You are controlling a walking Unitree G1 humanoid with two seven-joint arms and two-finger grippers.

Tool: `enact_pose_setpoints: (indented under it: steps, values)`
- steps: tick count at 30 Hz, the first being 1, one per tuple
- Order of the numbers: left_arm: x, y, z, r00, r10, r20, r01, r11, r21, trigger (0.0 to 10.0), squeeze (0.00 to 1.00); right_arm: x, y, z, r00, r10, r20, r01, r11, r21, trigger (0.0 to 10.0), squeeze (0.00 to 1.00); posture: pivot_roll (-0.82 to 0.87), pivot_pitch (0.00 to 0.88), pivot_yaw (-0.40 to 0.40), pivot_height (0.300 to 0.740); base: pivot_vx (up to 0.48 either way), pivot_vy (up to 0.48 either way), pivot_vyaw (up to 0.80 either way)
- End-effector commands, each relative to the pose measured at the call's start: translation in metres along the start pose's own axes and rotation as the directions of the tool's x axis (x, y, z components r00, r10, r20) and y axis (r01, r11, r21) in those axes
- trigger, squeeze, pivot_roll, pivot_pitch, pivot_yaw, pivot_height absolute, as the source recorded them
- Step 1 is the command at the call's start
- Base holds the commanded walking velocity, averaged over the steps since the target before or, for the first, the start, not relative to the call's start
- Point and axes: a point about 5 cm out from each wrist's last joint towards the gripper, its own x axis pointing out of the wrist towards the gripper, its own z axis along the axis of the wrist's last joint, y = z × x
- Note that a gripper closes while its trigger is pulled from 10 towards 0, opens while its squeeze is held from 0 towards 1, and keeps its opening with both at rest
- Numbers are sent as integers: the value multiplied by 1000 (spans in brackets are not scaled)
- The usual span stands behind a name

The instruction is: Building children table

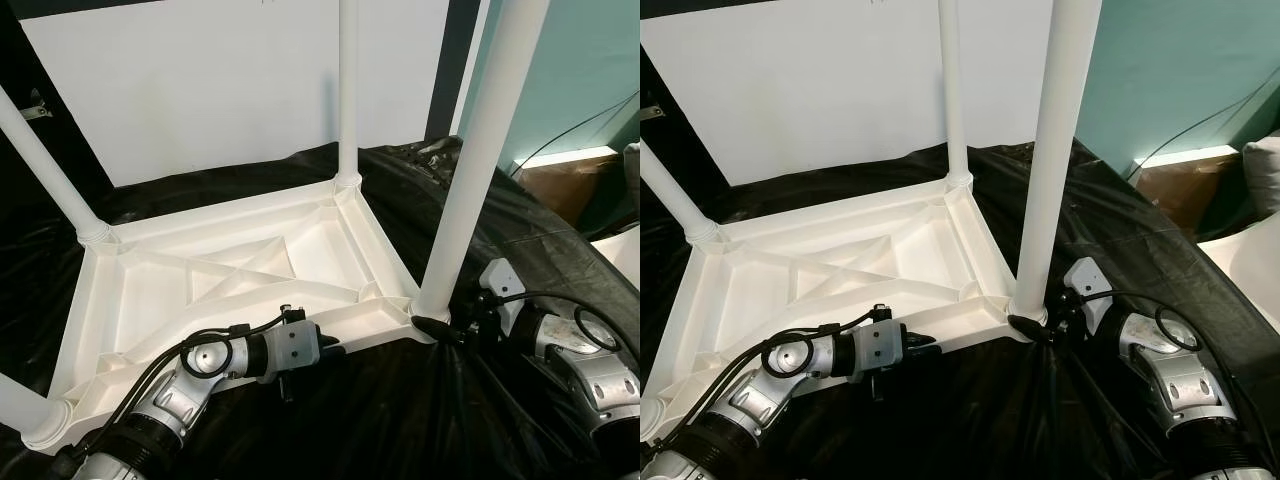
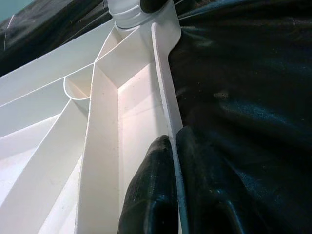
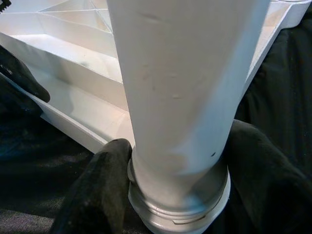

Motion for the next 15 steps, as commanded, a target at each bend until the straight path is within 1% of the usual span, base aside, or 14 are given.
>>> enact_pose_setpoints:
  steps: [1,6,7,9,11,12,14,15]
  values:
    - [3,-50,-50,962,-205,-183,165,964,-209,10000,0,-2,-8,7,999,-20,27,20,1000,-20,0,0,-30,8,-4,740,0,0,0]
    - [3,-49,-50,961,-205,-184,166,964,-207,10000,0,-2,-8,4,999,-31,37,31,1000,3,0,0,-29,6,-1,740,0,0,0]
    - [2,-49,-49,961,-205,-184,166,964,-205,10000,0,-1,-6,2,998,-46,41,45,999,26,0,0,-28,5,3,740,0,0,0]
    - [2,-48,-49,961,-205,-183,167,965,-204,10000,0,1,1,-3,998,-57,36,55,997,53,0,0,-30,6,7,740,0,0,0]
    - [2,-48,-49,961,-208,-183,170,964,-203,10000,0,4,14,-8,998,-51,34,48,995,83,0,0,-35,6,8,740,0,0,0]
    - [2,-48,-49,961,-208,-183,170,964,-203,10000,0,4,14,-8,998,-51,34,48,995,83,0,0,-35,6,8,740,0,0,0]
    - [2,-48,-48,960,-210,-184,173,964,-201,10000,0,9,29,-10,994,-94,56,84,985,153,0,0,-36,7,7,740,0,0,0]
    - [2,-48,-48,960,-210,-184,173,964,-201,10000,0,9,29,-10,994,-94,56,84,985,153,0,0,-36,7,7,740,0,0,0]
